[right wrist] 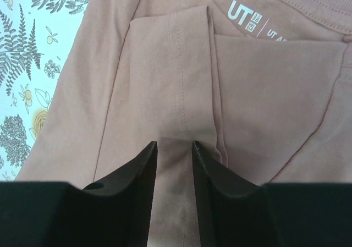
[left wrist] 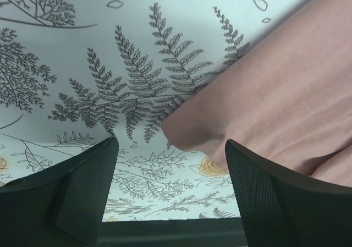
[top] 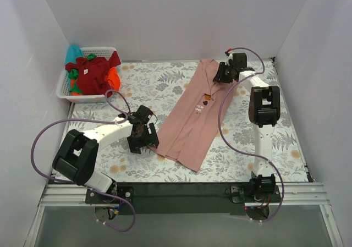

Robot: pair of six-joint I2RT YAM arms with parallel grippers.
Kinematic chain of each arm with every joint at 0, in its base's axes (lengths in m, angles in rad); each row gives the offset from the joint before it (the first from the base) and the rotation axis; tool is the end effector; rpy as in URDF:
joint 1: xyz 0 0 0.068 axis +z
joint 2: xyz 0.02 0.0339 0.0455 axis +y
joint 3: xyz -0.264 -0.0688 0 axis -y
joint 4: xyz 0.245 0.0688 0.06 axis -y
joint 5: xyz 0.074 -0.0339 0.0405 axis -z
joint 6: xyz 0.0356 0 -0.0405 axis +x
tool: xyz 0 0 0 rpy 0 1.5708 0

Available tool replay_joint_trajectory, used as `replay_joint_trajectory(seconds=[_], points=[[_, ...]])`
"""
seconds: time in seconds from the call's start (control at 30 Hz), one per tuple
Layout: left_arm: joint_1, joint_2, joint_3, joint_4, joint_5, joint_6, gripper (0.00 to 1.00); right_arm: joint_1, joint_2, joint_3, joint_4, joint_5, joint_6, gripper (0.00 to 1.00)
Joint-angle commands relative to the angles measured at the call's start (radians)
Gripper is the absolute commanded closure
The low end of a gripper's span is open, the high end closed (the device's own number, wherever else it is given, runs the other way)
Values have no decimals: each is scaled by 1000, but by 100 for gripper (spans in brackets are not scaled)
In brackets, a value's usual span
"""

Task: Fold and stack the t-shirts
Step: Fold the tshirt

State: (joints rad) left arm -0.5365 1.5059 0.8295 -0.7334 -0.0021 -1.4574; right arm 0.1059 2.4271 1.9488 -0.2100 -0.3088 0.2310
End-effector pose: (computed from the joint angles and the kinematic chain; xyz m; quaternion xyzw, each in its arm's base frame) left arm 0.2141 -0.1272 0.1622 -0.4430 0.8929 -0.0670 0.0445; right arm 0.5437 0.0687 0.1584 -0.0097 0.8958 0.2078 0.3927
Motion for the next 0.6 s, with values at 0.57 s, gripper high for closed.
replay_joint_trajectory(seconds=[0.57], points=[[1,7,37,51,-84,-31,38,103,-912,-931,3,76,117,56]])
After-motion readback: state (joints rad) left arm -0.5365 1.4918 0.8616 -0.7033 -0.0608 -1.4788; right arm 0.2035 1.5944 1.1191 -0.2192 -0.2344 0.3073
